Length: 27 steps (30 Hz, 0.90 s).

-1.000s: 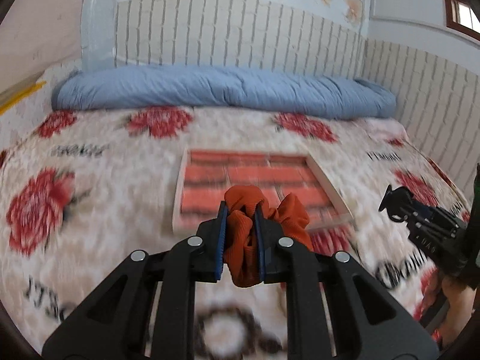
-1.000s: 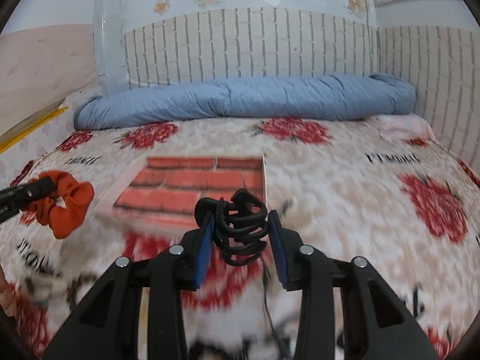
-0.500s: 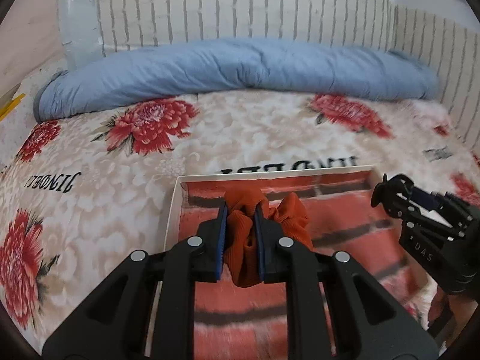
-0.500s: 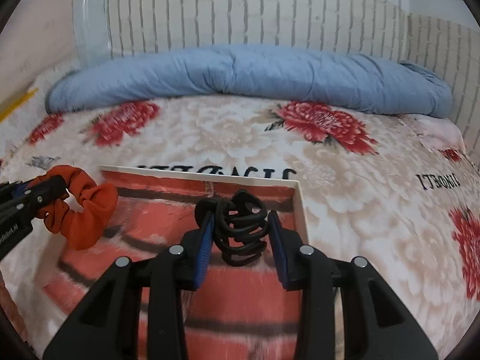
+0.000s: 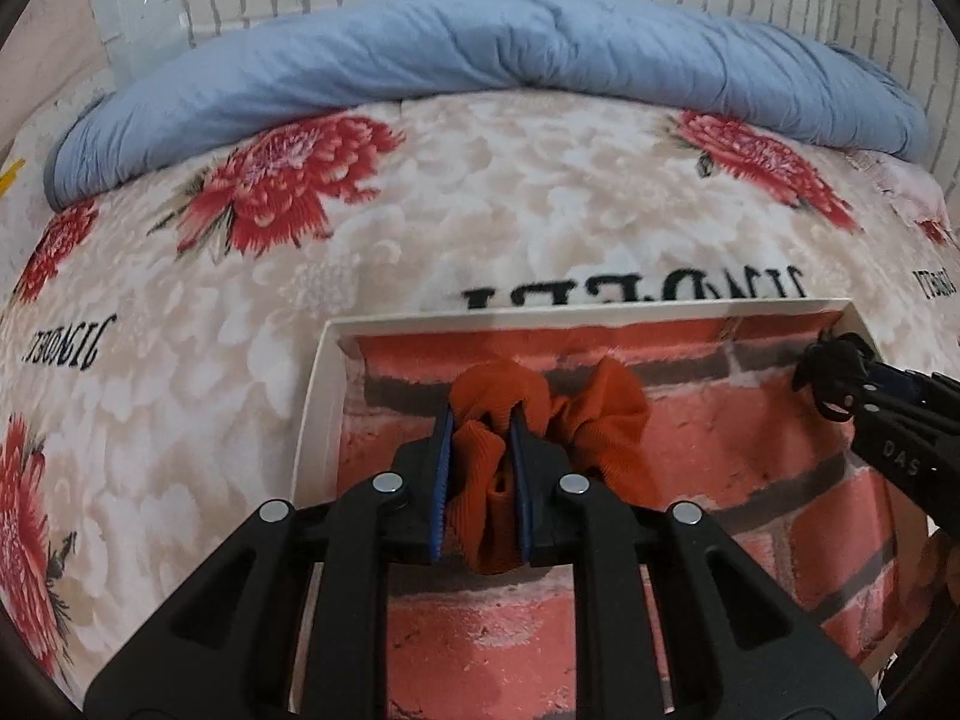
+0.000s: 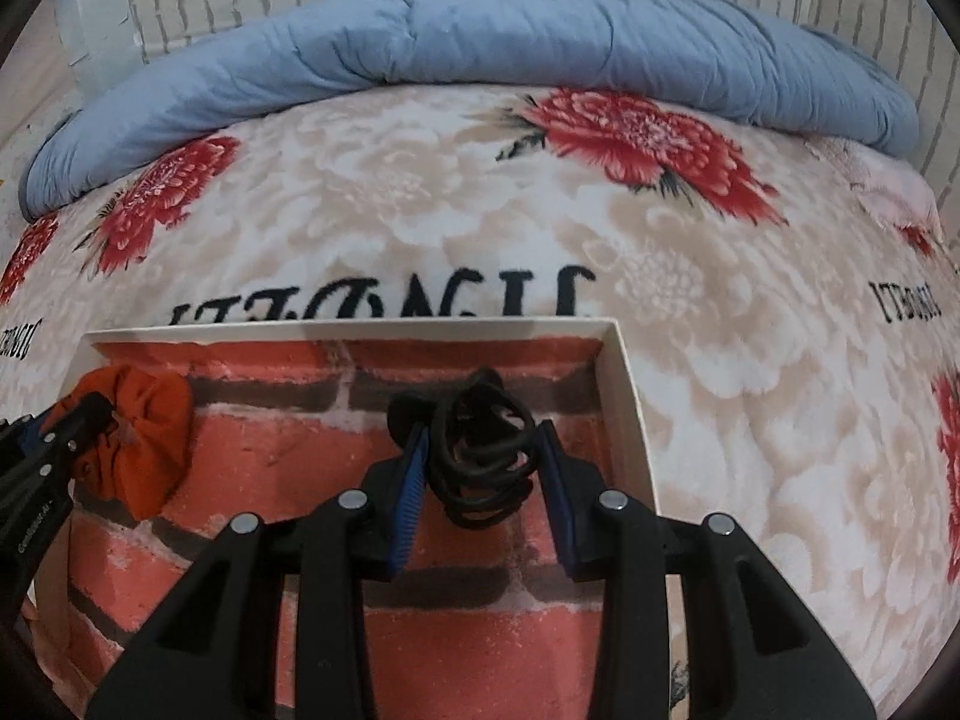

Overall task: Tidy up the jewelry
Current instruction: 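Carry both items into the white tray and open both tools, then grasp the white hair clip with the left tool while the right tool grasps the white-strap watch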

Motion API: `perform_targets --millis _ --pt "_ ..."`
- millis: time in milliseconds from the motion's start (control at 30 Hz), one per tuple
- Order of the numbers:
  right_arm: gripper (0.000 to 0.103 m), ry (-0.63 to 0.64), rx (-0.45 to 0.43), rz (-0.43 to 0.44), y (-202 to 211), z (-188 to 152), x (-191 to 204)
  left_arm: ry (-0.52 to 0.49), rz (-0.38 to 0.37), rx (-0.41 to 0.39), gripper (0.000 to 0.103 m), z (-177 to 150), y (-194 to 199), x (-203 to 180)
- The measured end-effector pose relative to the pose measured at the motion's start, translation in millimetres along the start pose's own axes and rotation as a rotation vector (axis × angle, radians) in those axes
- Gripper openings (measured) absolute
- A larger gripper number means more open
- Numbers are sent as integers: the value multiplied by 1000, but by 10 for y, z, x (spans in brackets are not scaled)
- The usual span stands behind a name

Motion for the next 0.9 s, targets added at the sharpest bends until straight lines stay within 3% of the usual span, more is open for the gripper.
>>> perform_targets --millis 167,233,267,400,533,600,900 --pt "41 31 5 5 -22 -63 27 33 5 17 31 -18 -12 76" --pt "57 25 -16 19 63 -72 26 31 18 12 51 -15 42 97" --pt "62 28 -25 21 105 -71 33 29 25 1 55 -14 84 102" --pt "65 55 -72 40 418 -99 46 30 19 -34 65 -22 337 144" --pt "81 47 -154 48 859 -225 -48 32 49 -93 94 -96 768 296" --pt "87 55 -197 34 1062 -319 -107 30 52 -134 95 -201 1036 406" --pt "91 53 -250 -54 1688 -995 -413 8 77 -189 98 -800 2038 826"
Point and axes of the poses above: each gripper's, at about its wrist camera, not at the fingertips, and y roughly against the way its jaws point, x to its left, z to its top, the point moved 6 cm from there along -y, roughly the way its jaws point, and after that the axes turned 1 degree about -z, right-handed, at the moved point
